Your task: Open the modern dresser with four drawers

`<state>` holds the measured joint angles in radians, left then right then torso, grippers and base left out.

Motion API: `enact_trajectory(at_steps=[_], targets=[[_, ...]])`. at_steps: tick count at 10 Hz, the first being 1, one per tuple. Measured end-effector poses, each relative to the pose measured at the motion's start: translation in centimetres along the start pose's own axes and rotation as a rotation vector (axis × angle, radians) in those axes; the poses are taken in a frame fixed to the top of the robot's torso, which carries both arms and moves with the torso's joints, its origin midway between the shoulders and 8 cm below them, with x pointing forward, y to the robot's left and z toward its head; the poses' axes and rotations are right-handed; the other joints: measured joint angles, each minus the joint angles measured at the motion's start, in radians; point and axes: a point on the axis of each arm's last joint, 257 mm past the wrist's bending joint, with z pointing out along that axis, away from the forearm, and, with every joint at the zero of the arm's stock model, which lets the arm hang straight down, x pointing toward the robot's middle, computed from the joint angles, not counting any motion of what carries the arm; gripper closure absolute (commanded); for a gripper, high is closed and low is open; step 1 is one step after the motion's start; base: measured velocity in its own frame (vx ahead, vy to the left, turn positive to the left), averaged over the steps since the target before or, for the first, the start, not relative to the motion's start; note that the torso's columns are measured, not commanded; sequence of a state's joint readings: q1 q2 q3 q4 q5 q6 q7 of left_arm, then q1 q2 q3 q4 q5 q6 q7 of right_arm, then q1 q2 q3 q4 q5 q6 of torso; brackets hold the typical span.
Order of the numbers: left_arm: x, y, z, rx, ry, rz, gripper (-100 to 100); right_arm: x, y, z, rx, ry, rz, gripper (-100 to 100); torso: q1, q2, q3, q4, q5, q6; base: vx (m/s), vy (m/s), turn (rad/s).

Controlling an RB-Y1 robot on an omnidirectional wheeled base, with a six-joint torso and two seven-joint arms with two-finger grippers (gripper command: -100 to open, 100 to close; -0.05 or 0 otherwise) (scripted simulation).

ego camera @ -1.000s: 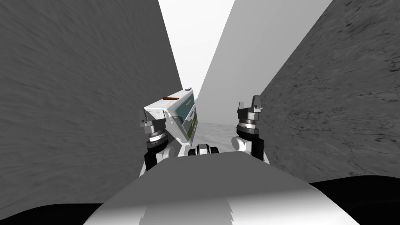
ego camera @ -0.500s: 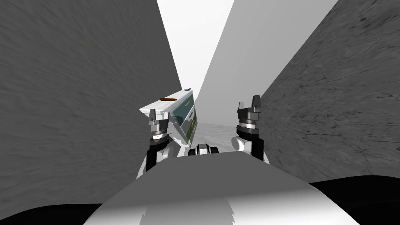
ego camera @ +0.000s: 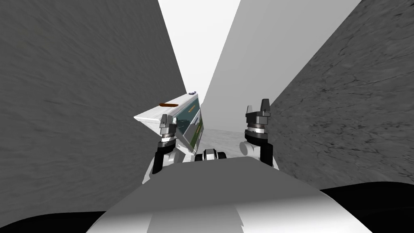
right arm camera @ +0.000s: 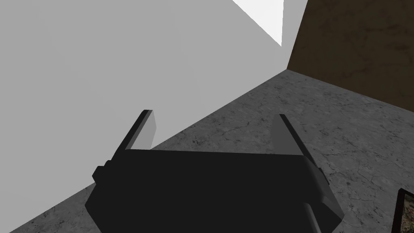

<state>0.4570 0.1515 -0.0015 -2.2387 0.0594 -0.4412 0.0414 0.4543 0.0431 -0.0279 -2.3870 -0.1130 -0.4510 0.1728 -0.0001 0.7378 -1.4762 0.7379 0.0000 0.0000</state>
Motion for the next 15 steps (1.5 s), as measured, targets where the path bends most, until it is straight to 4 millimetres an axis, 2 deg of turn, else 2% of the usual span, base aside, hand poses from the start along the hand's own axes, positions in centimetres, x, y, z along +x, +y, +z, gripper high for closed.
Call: enact_trajectory(at_steps=[2,8,13,15], targets=[[-0.2,2.4,-0.2,-0.061,-0.014,0.002,-100,0.0,0.0,0.0,0.0,0.0,0.0,0,-0.001,0.0,0.0,0.0,0.0,0.0,0.102,-0.074,0.021],[-1.3,7.7,-0.9,-0.209,-0.03,0.016,-100,0.0,0.0,0.0,0.0,0.0,0.0,0,0.0,-0.001,-0.001,0.0,0.0,0.0,0.095,-0.06,0.021],[-1.7,10.9,-1.5,-0.303,-0.048,0.018,-100,0.0,0.0,0.0,0.0,0.0,0.0,0,-0.001,0.0,0.0,0.0,0.0,0.0,0.075,-0.053,0.019],[-2.2,12.9,-2.1,-0.357,-0.072,0.007,-100,0.0,0.0,0.0,0.0,0.0,0.0,0,-0.001,-0.002,-0.001,-0.001,0.0,0.0,0.107,-0.072,0.02]])
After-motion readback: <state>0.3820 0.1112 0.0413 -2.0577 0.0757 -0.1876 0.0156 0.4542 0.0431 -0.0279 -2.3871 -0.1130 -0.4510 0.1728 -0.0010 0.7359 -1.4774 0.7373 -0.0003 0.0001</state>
